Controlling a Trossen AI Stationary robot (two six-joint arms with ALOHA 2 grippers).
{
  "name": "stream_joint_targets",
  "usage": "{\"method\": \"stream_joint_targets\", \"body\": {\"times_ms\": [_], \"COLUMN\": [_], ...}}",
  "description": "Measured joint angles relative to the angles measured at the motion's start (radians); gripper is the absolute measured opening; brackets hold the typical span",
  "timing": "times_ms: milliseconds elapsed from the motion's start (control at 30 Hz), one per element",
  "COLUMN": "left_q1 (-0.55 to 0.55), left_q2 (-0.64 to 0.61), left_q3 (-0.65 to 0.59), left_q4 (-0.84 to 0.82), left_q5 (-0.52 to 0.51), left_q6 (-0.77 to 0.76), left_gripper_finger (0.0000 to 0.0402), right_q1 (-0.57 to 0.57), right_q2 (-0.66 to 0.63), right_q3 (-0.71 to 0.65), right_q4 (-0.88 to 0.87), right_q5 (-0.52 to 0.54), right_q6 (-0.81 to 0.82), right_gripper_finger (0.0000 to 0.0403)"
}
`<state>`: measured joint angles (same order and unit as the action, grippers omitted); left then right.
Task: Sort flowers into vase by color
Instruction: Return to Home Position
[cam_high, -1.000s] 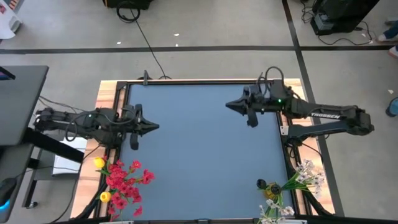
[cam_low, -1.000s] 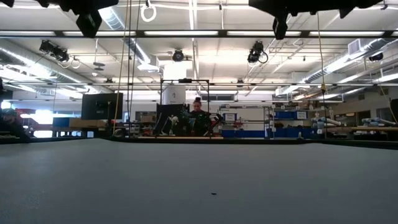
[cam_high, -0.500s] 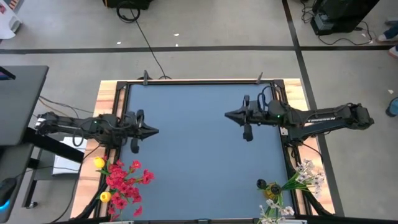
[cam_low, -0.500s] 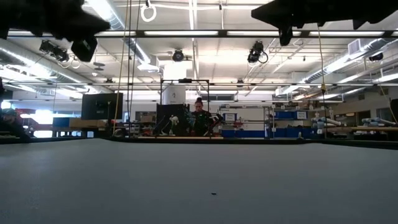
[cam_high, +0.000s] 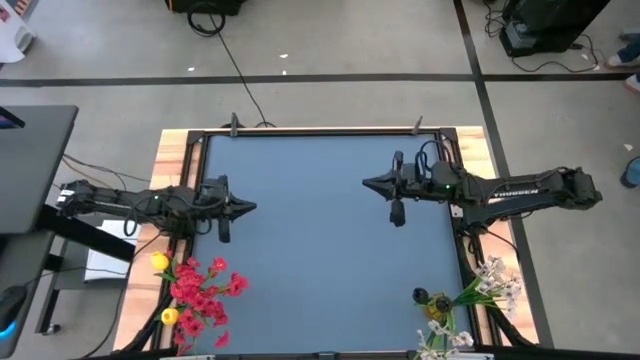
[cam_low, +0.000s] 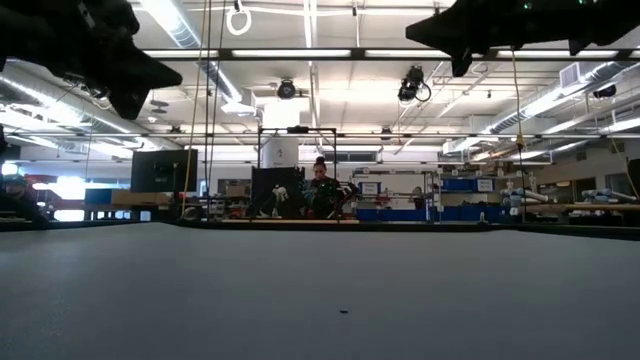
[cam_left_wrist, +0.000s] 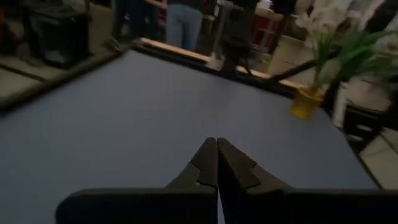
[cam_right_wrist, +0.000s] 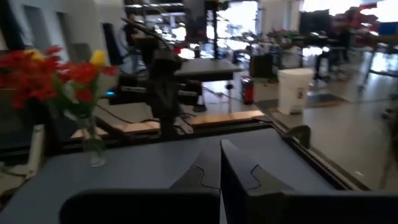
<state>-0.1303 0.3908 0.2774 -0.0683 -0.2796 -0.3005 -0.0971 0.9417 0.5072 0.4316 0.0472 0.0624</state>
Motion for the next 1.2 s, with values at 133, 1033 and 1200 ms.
{"method": "stream_joint_targets", "body": {"times_ms": [133,1033,1200], "left_q1": [-0.022,-0.036,-0.028], "left_q2": [-0.004,-0.386,-0.387], "left_q3": [-0.027,-0.025,-0.025], "left_q4": [0.013,-0.292,-0.302], "left_q5": [0.075,0.117,0.111], "left_q6": [0.006,0.189,0.225], "left_gripper_finger": [0.0002,0.0000,0.0000], "right_q1": [-0.004,-0.078,-0.084], "right_q2": [-0.006,-0.587,-0.658], "right_q3": [-0.087,-0.420,-0.446], "right_q4": [0.138,-0.041,-0.061], "right_q5": [-0.074,-0.040,-0.038], "right_q6": [0.005,0.122,0.124], "right_gripper_finger": [0.0004,0.0003,0.0004]}}
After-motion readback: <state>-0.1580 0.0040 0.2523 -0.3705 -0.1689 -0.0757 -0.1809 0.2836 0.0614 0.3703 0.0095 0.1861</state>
